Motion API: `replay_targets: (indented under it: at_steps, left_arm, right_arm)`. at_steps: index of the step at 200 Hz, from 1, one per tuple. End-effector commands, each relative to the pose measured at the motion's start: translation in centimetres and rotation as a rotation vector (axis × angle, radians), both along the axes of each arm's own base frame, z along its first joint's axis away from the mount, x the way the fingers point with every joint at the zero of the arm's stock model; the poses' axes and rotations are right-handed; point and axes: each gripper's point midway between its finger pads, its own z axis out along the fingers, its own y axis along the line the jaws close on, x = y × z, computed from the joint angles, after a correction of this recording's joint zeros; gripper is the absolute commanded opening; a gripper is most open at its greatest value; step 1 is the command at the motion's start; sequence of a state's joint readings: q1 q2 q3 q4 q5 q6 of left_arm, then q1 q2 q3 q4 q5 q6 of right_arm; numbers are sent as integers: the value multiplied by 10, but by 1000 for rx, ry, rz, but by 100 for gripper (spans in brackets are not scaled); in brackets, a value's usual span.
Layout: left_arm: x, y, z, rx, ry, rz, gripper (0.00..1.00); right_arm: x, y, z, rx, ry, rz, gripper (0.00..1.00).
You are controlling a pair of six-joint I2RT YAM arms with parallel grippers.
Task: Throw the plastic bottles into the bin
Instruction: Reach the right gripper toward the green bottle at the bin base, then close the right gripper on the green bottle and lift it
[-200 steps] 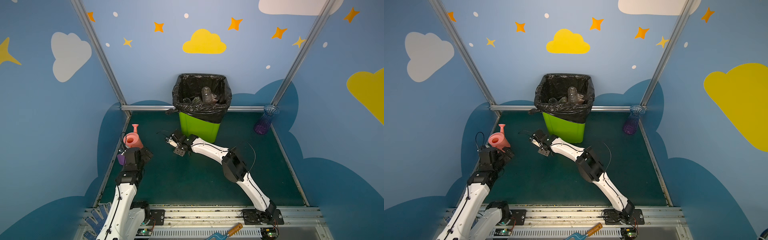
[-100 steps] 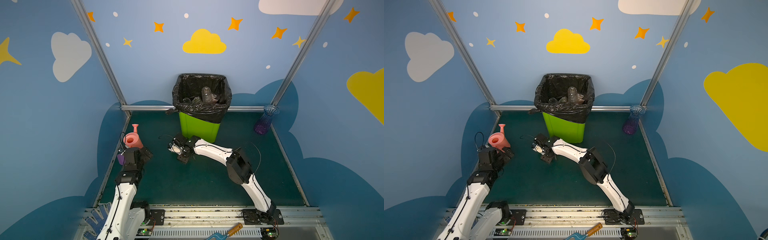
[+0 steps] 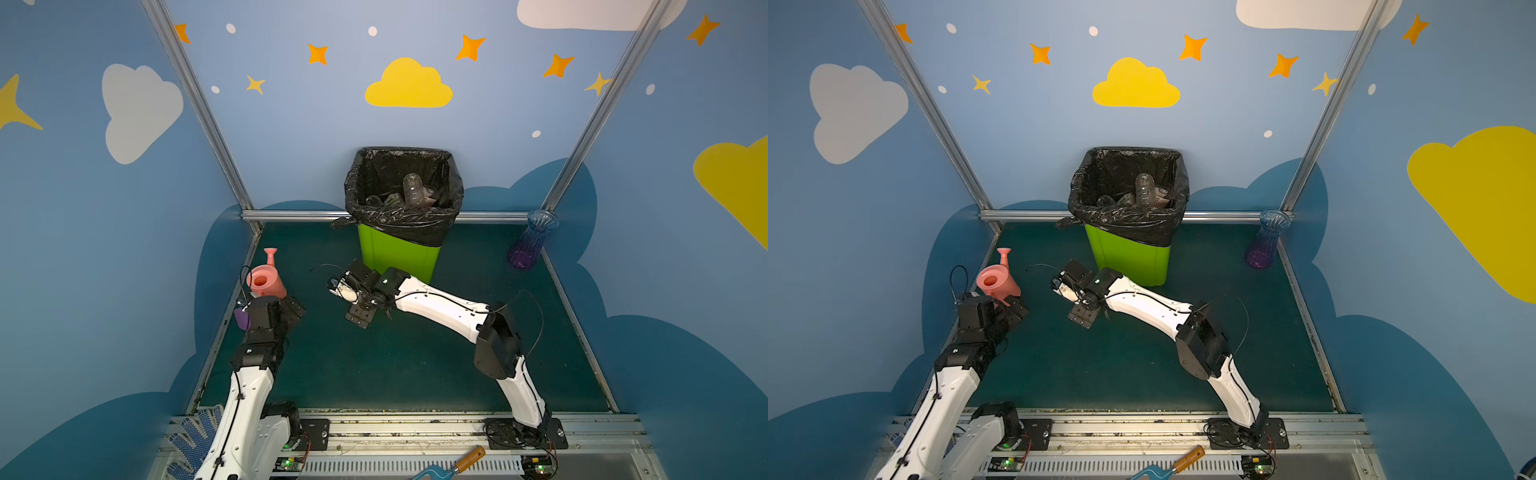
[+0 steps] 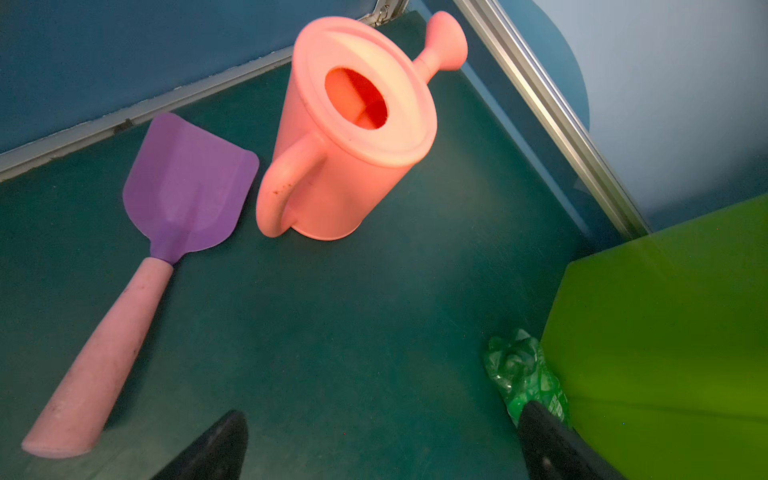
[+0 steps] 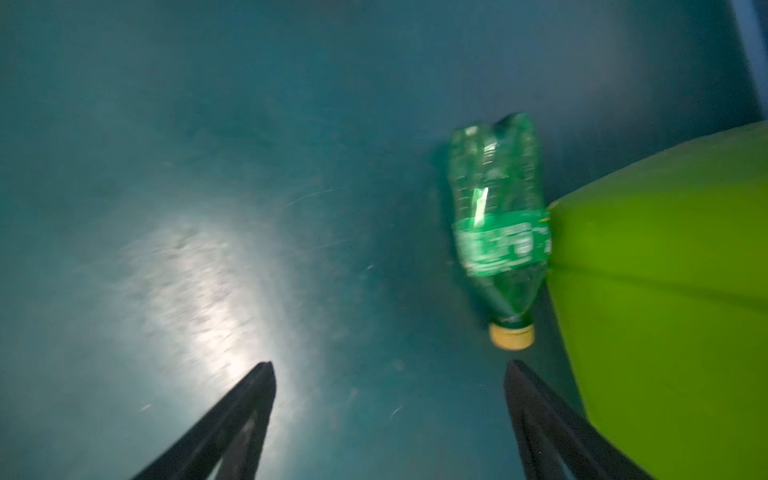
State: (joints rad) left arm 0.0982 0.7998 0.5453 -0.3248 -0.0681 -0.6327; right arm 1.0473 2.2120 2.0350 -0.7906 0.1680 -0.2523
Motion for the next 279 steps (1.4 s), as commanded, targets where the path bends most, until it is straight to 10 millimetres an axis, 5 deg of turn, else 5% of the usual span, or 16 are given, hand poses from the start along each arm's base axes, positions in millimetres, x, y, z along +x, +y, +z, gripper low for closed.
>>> replay_targets:
  at_steps: [1, 66, 118, 184, 279]
  left_arm:
    - [-1, 0, -1, 2, -5, -3, 100]
    - [-1, -1, -3, -5, 4, -11, 100]
    - [-1, -1, -5, -5, 7, -11, 100]
    - [4, 1, -3, -17, 0, -3, 100]
    - [-1, 5, 3, -11, -17, 16, 100]
  right_arm:
    - [29, 0, -29, -56, -44, -14, 90]
    - [76, 14, -47, -21, -108, -27, 94]
    - [85, 15, -74, -9, -43, -55, 93]
    - [42, -3, -109, -96, 137, -21, 58]
    - [-34, -41, -108, -84, 404, -45, 49]
